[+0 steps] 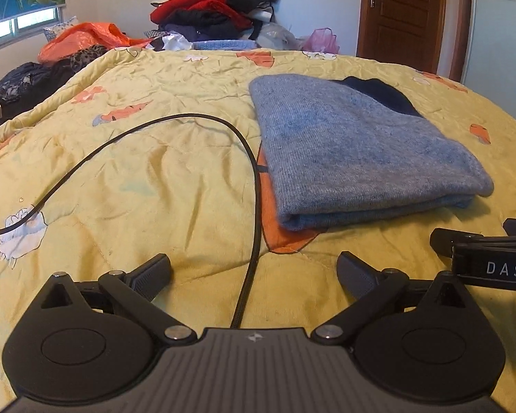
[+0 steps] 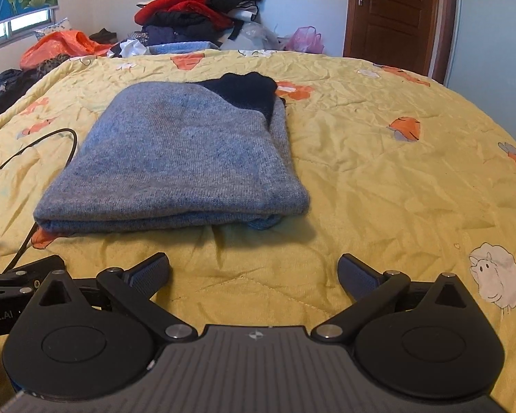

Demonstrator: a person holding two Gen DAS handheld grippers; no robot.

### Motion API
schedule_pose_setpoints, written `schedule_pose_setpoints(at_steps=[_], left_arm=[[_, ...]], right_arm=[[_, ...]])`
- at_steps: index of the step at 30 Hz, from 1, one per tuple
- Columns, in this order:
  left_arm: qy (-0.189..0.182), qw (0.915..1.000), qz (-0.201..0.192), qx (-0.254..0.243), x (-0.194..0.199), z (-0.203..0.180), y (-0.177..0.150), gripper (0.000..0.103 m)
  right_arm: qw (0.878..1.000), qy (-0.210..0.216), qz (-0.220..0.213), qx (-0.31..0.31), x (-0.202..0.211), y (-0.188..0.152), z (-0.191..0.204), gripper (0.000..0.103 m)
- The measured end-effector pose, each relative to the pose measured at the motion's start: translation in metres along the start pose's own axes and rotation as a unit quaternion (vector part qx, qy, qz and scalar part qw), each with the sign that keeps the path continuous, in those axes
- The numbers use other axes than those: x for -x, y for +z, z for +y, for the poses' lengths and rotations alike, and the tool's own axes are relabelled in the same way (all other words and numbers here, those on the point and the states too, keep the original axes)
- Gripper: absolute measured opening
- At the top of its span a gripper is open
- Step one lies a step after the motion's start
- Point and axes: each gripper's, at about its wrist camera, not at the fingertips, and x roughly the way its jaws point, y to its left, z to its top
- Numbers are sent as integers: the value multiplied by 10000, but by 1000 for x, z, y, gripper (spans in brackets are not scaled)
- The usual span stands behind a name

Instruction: Fold small clothes

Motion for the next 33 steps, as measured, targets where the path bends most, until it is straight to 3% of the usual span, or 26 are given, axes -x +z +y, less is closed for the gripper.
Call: schedule_pose_setpoints(at_steps=[5, 15, 20, 33], left_arm=[[-5, 9999, 123, 26, -3, 0, 6, 103], [-66, 9986, 520, 31, -6, 2, 16, 103], [-61, 9975, 708, 39, -8, 2, 21, 103], [-40, 9971, 759, 63, -9, 2, 23, 103]], right_arm=[[9999, -32, 119, -73, -2, 4, 5, 103], [9969, -75, 777, -130, -5, 18, 12, 103], [9968, -90, 791, -102, -5, 18, 13, 103], [9968, -84, 794, -89, -6, 19, 11, 103]])
